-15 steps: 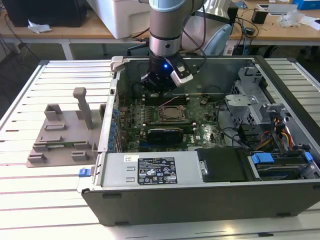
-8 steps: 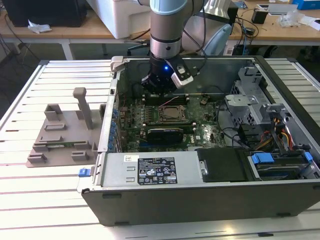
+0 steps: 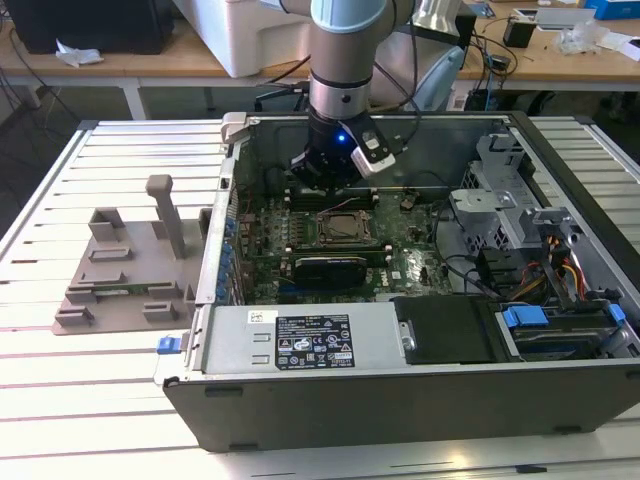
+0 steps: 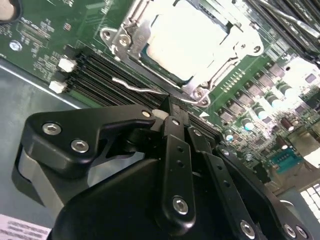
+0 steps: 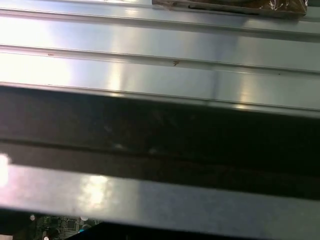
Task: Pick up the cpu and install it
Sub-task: 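Install the first cpu locking lever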
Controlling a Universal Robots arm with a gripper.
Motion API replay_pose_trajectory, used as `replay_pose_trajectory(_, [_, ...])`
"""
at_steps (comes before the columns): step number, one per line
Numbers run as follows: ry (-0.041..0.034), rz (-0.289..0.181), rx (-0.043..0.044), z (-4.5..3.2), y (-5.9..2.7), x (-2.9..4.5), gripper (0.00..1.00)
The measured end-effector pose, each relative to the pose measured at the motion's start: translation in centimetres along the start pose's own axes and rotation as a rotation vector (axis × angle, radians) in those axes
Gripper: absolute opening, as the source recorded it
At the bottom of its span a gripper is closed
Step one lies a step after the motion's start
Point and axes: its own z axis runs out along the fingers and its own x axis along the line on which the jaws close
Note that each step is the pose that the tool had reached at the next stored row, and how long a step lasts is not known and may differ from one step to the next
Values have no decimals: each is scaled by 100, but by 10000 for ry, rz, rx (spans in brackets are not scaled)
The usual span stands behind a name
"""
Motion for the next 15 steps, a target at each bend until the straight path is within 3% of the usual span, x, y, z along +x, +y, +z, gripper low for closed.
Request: replay_pose_trajectory(15, [30, 2, -1, 55, -32, -260, 11])
